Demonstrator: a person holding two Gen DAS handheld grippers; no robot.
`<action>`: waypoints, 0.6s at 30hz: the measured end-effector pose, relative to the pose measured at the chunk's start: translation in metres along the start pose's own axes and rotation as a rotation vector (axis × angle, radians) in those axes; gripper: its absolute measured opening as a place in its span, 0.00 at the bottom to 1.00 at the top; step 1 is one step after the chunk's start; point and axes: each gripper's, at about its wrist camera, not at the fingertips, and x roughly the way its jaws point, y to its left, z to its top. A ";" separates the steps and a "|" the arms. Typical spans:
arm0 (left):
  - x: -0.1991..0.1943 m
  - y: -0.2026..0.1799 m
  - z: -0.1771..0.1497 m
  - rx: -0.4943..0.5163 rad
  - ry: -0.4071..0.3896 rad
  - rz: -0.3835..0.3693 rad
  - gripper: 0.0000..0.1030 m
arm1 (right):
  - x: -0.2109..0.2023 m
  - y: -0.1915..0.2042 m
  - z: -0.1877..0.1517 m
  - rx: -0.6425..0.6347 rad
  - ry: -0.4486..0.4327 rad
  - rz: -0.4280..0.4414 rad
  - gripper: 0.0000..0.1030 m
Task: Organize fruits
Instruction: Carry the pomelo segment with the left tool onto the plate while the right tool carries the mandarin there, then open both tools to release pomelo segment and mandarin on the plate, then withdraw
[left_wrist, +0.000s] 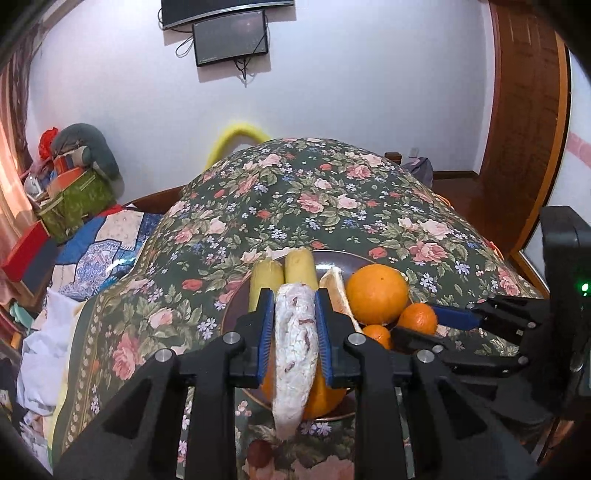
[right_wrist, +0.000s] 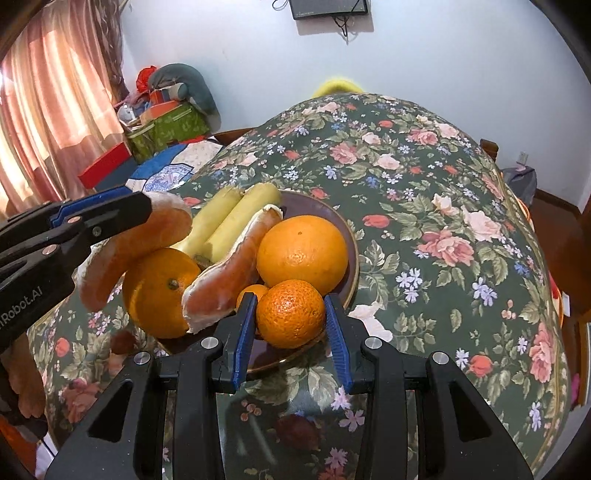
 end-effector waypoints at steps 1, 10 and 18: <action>0.001 -0.001 0.000 0.002 0.000 -0.002 0.21 | 0.002 0.000 0.000 -0.001 0.004 0.001 0.33; 0.025 -0.006 -0.002 -0.039 0.109 -0.130 0.21 | 0.008 -0.003 0.001 -0.001 0.027 0.019 0.34; 0.022 0.005 -0.001 -0.097 0.127 -0.203 0.22 | 0.006 -0.006 0.001 0.001 0.031 0.009 0.41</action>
